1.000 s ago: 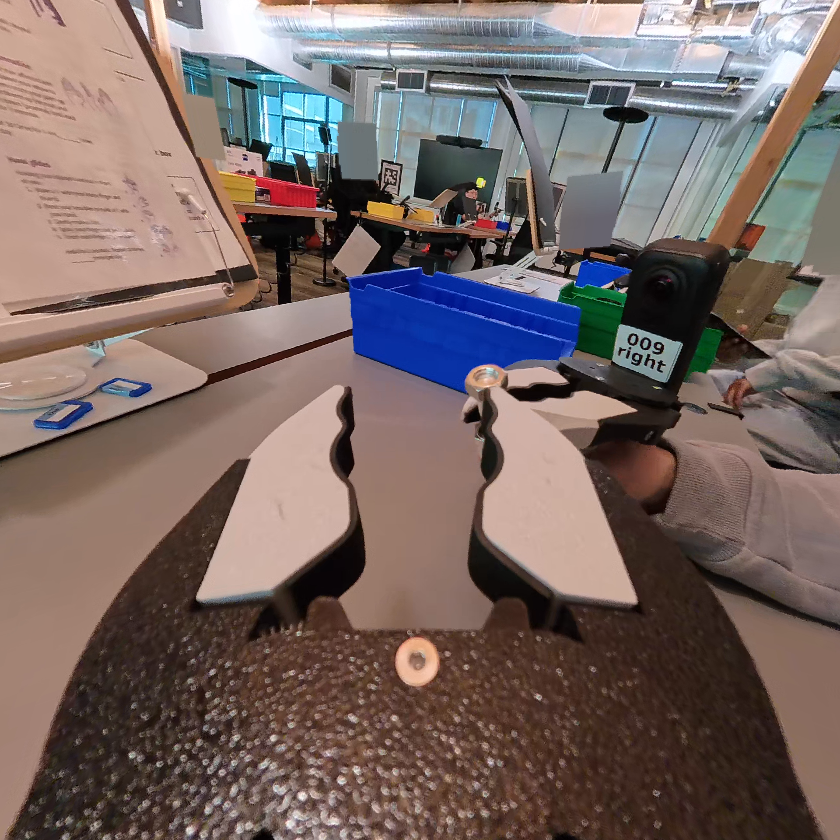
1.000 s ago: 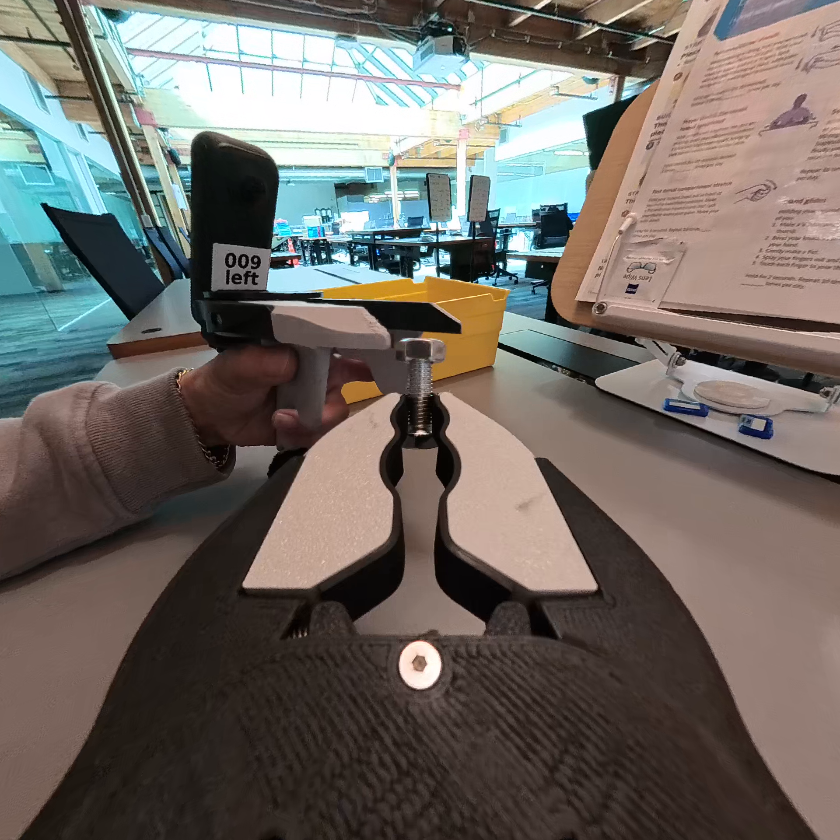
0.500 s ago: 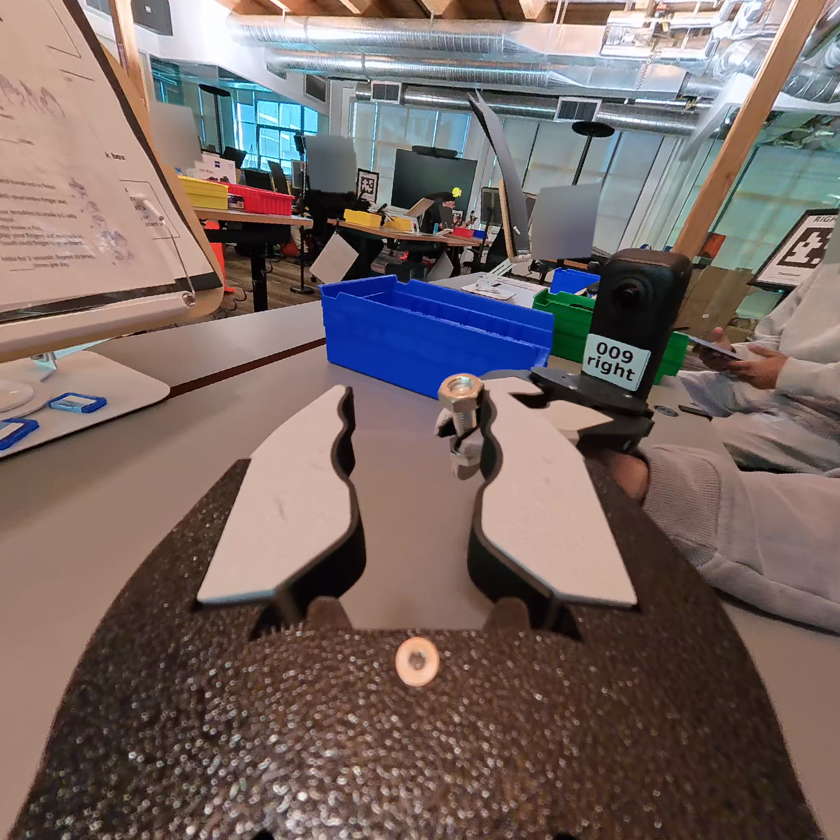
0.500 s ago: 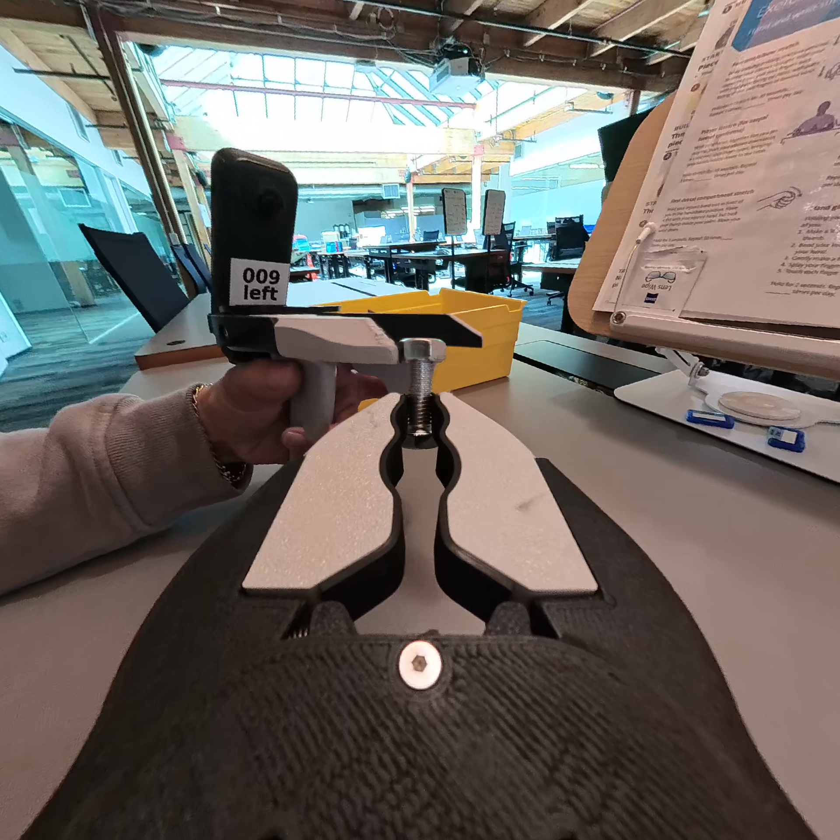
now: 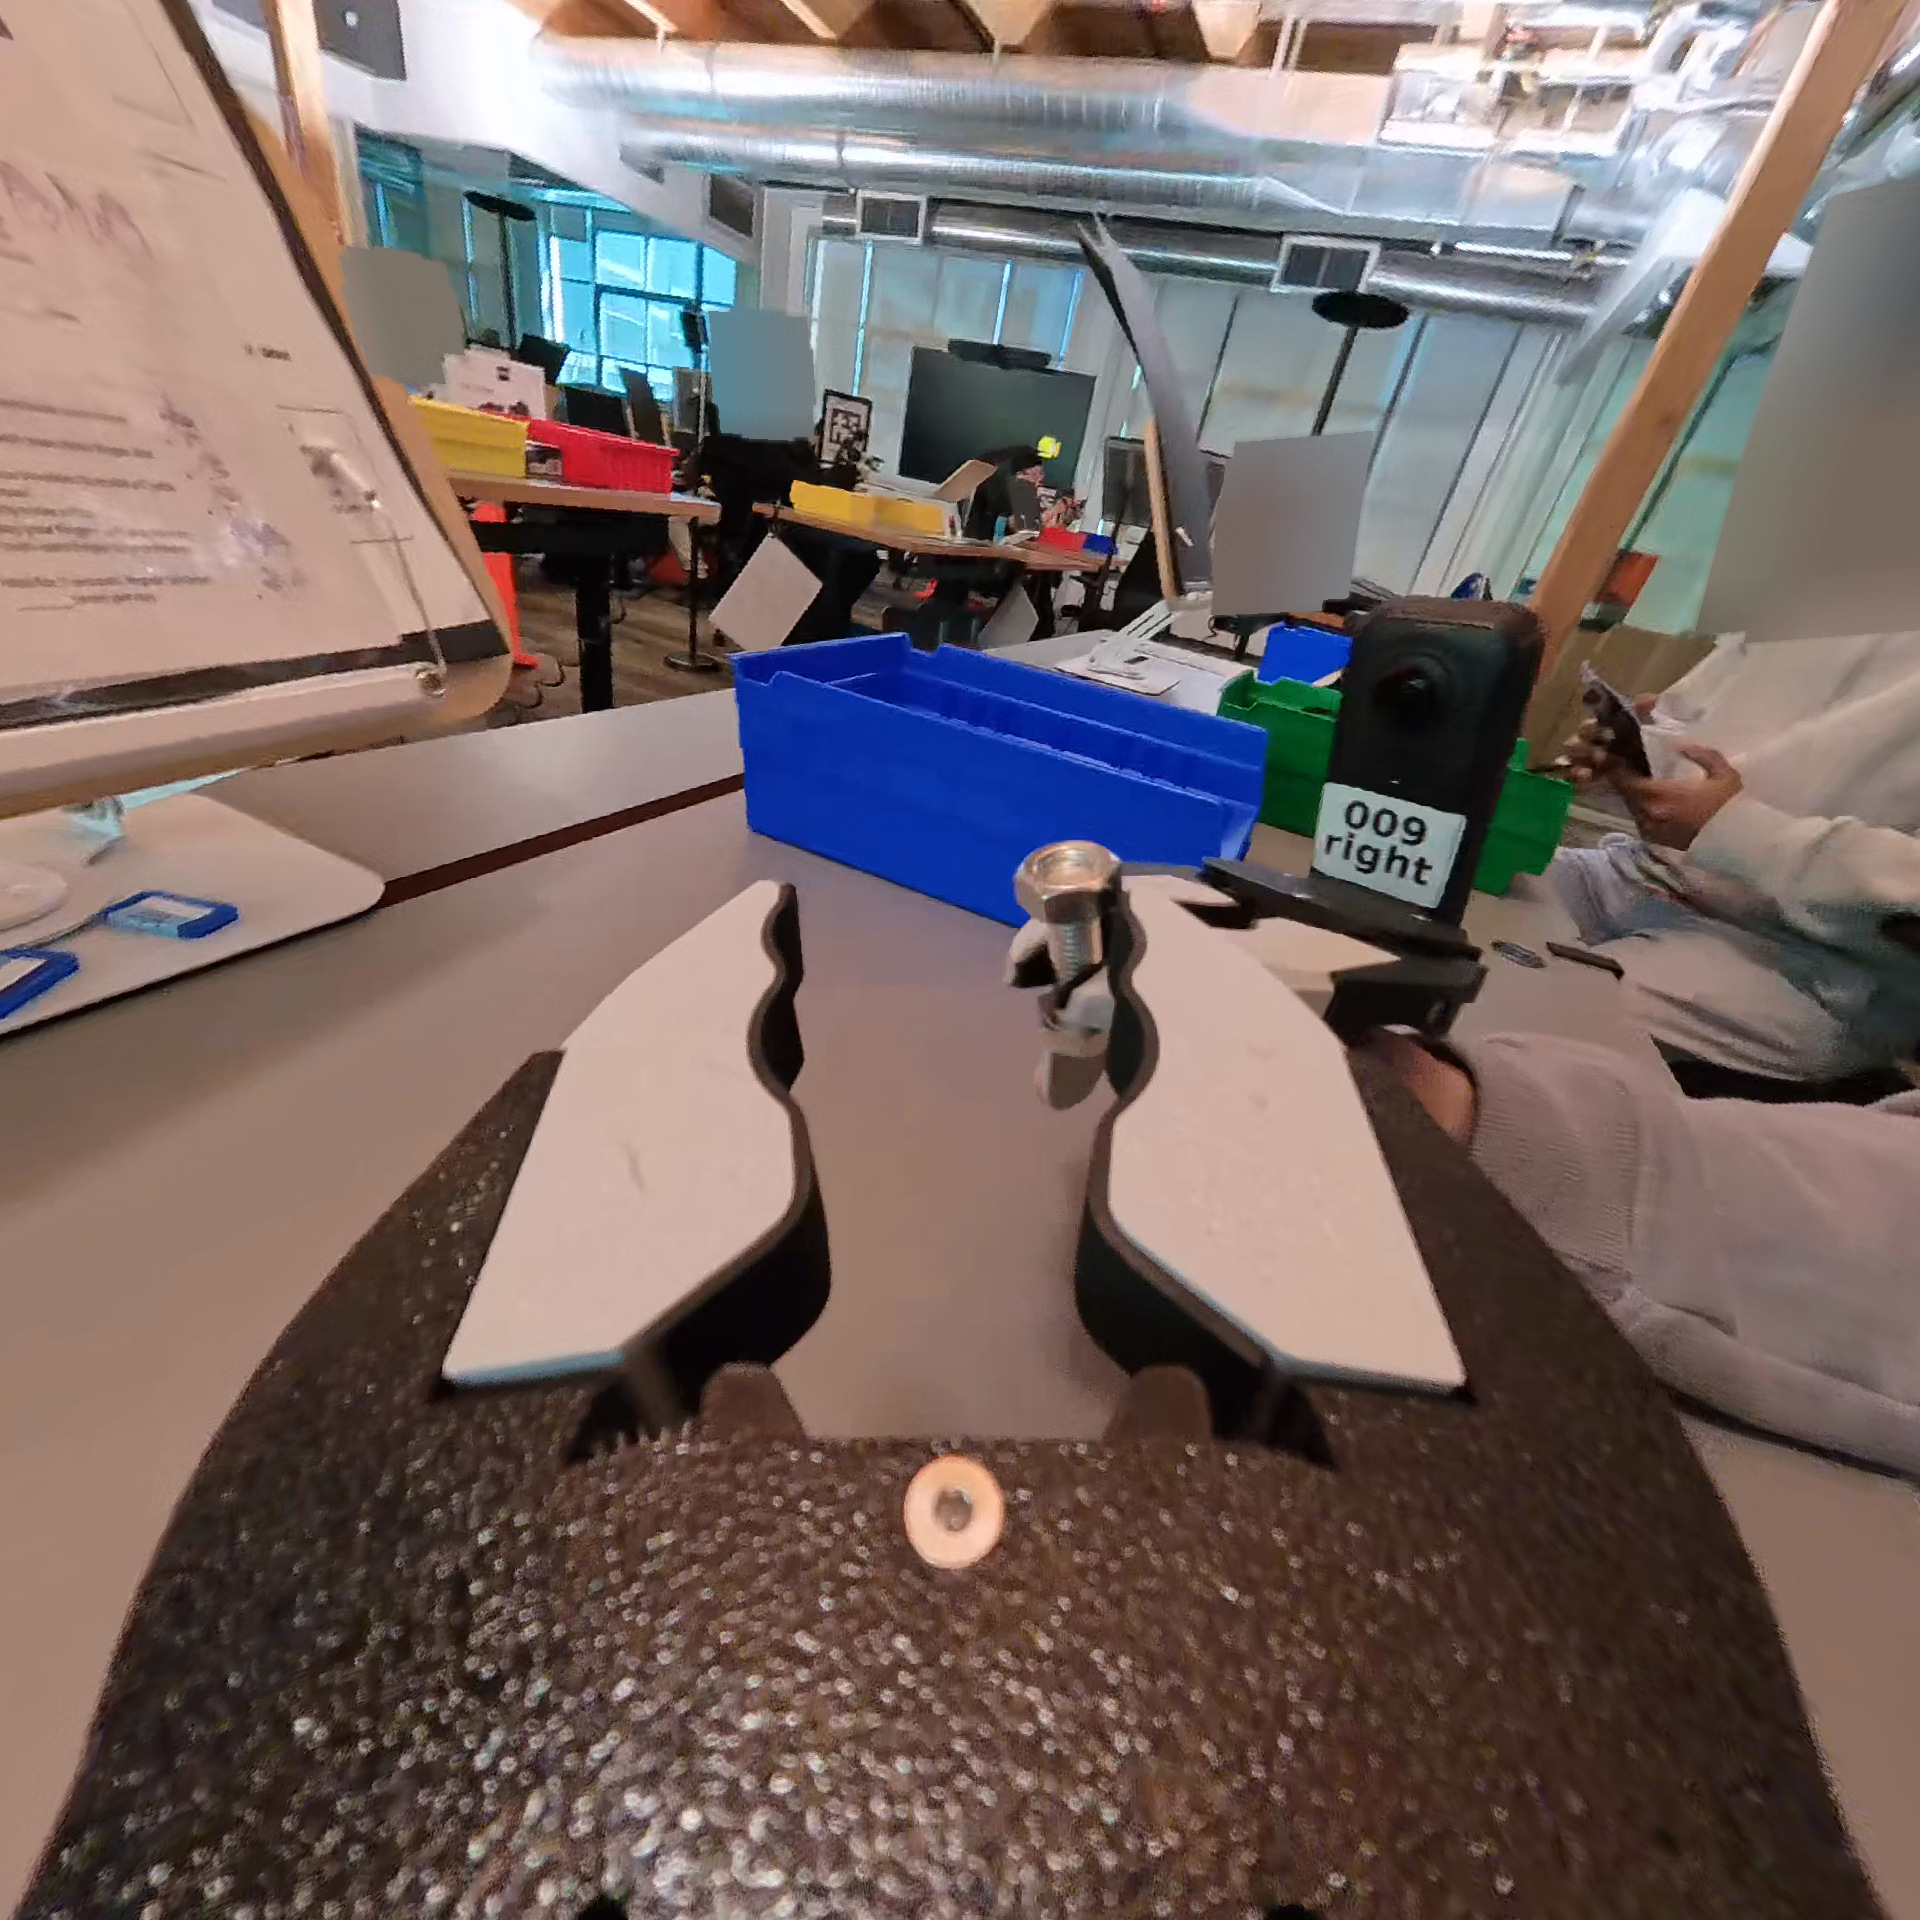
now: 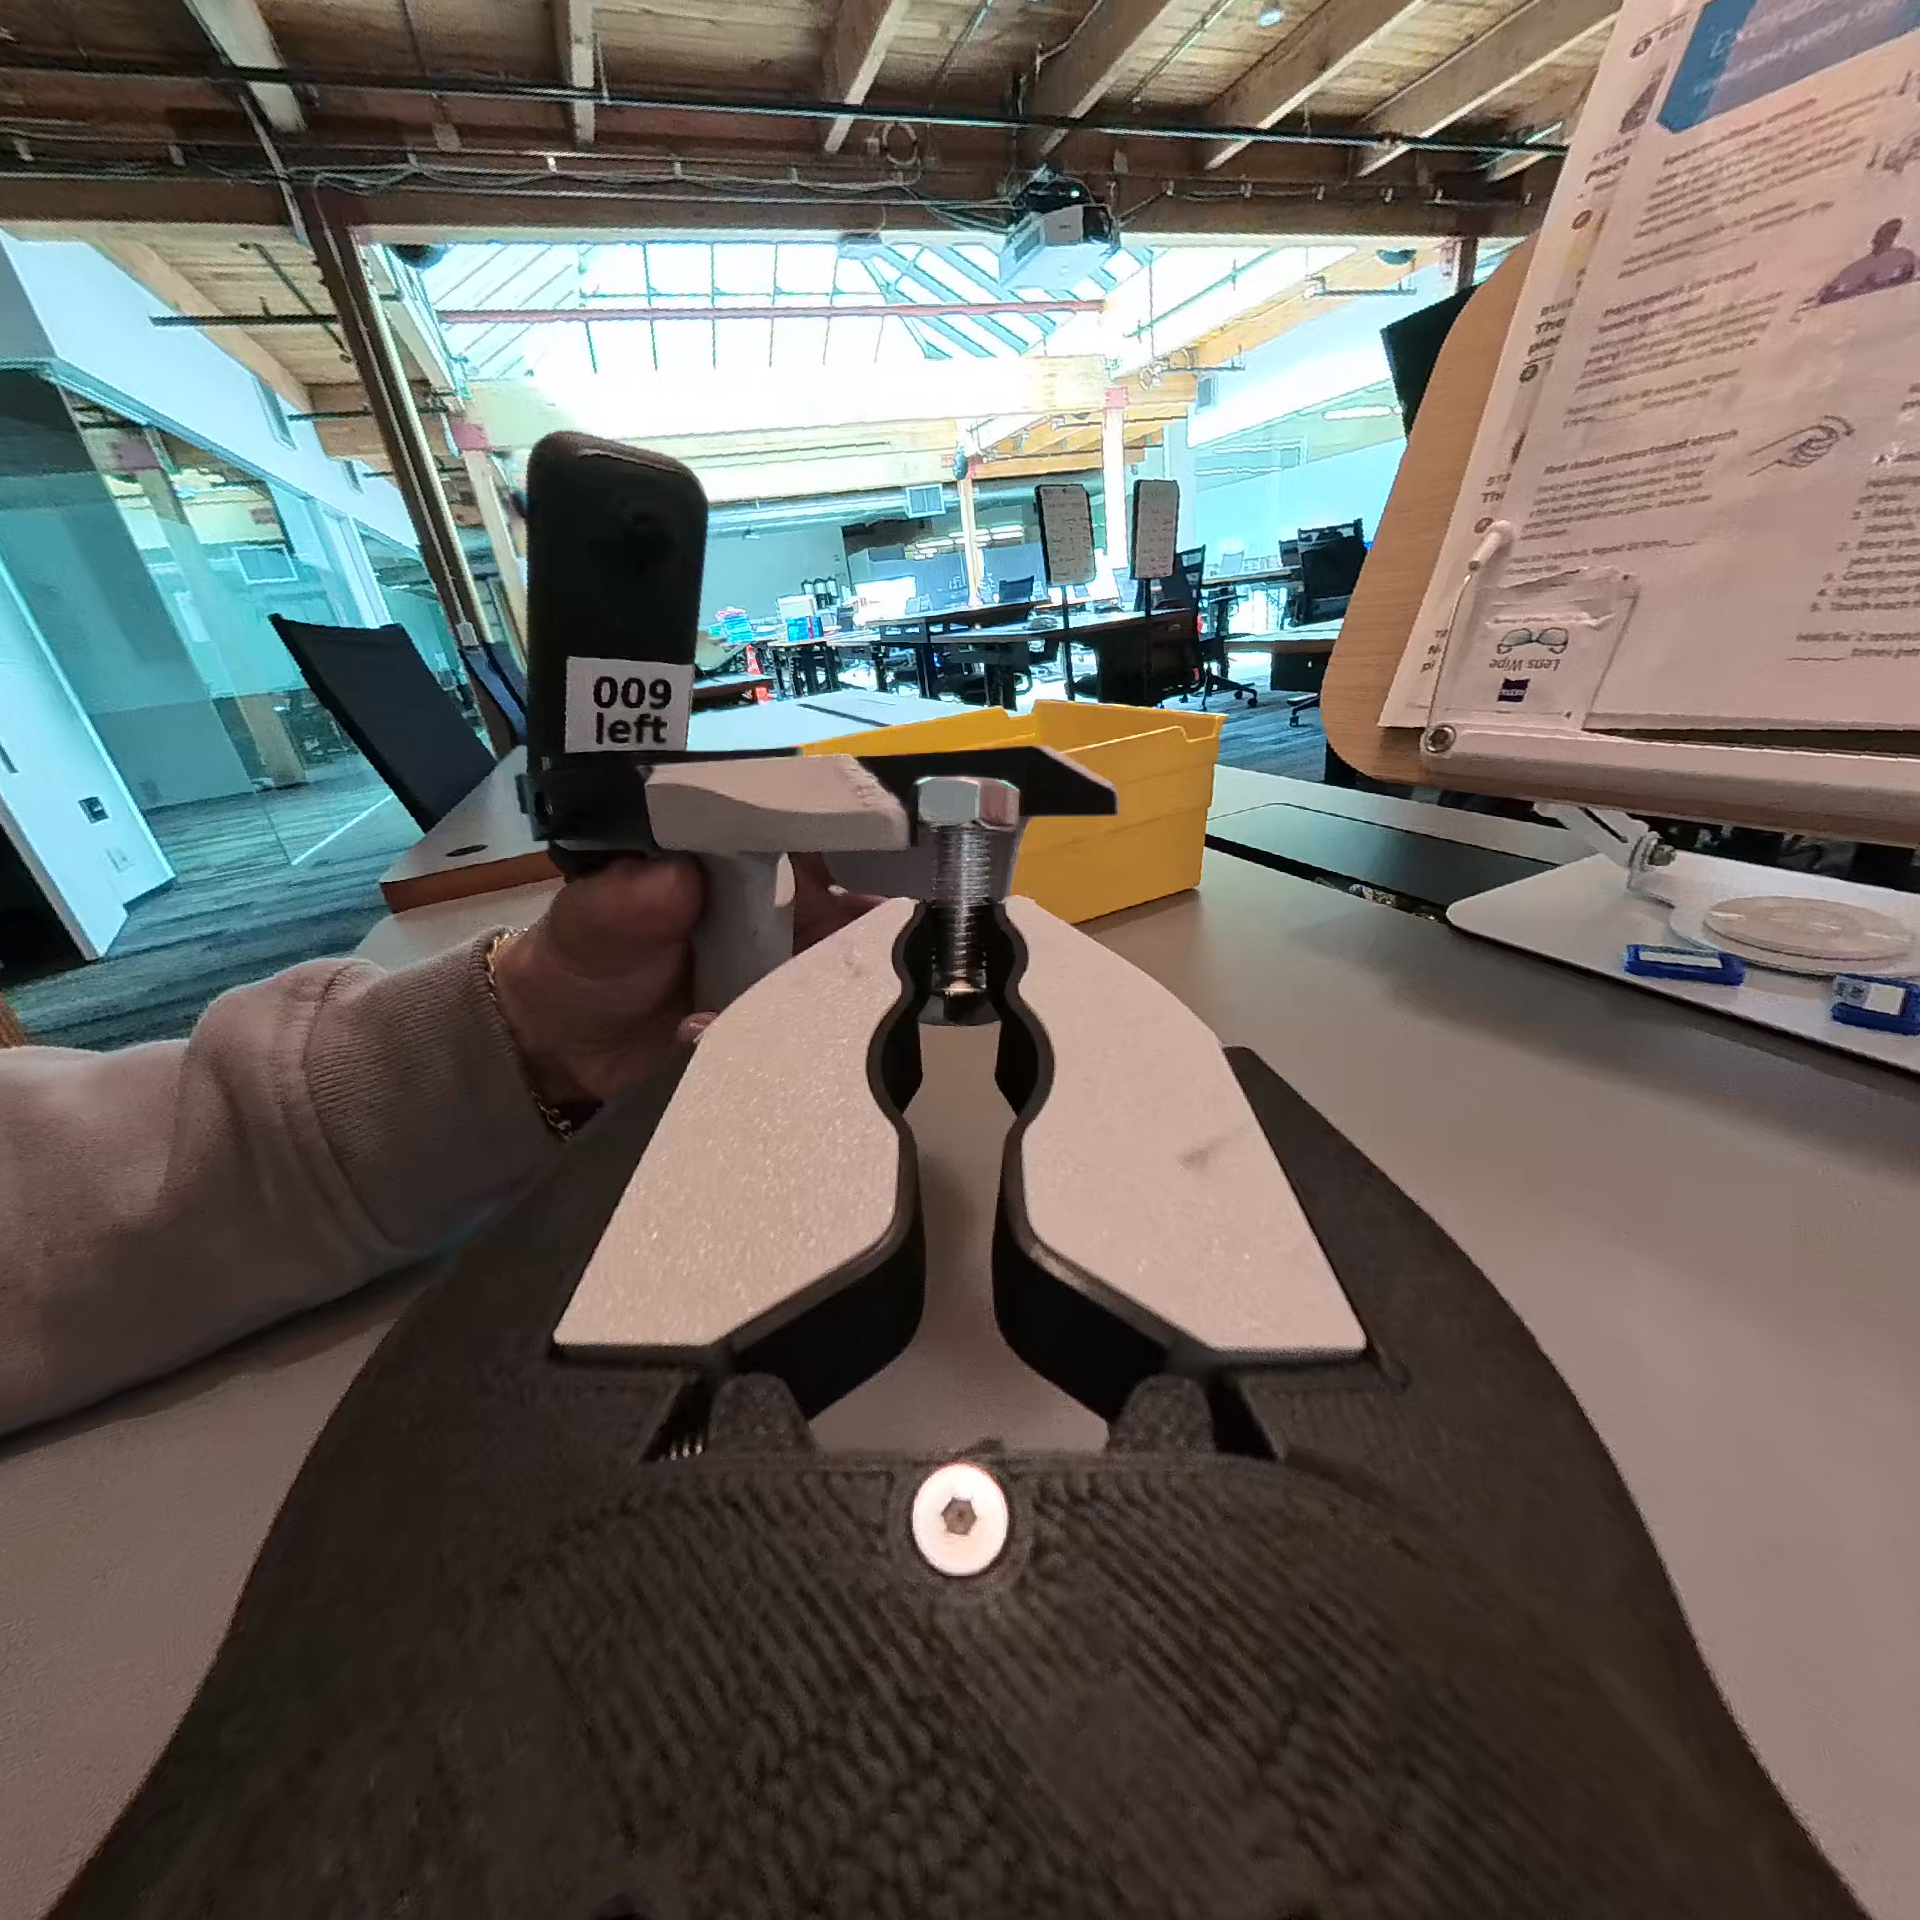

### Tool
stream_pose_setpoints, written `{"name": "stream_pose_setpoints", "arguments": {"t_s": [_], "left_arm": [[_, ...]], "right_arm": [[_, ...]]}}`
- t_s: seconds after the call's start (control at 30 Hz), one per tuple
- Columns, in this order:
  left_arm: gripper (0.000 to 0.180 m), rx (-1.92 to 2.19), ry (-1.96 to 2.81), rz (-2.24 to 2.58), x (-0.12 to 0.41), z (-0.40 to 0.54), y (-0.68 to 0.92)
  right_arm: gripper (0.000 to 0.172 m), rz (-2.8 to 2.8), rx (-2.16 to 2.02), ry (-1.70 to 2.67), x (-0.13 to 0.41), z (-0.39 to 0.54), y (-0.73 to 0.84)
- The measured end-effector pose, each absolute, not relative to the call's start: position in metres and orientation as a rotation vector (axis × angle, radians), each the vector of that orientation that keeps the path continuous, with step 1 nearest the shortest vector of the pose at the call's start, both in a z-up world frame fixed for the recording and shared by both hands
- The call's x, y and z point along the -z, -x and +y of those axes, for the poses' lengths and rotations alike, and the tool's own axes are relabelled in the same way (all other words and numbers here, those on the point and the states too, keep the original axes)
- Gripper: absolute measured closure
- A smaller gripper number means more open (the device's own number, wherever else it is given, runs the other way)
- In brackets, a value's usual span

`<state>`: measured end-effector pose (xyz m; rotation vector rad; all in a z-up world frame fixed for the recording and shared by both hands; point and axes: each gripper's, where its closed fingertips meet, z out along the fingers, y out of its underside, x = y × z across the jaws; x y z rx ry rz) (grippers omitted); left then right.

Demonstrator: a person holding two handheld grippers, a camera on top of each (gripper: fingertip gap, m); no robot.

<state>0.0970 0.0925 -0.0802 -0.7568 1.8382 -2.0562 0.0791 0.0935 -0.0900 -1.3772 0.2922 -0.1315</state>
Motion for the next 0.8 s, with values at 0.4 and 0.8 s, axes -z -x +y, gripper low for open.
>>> {"name": "stream_pose_setpoints", "arguments": {"t_s": [0.4,0.8], "left_arm": [[0.125,2.15,0.77,1.783,0.069,0.088,-0.094],[0.123,2.164,0.823,1.741,0.069,0.096,-0.099]], "right_arm": [[0.162,0.294,0.145,1.371,0.09,0.092,-0.081],[0.162,0.308,0.147,1.365,0.09,0.09,-0.084]]}}
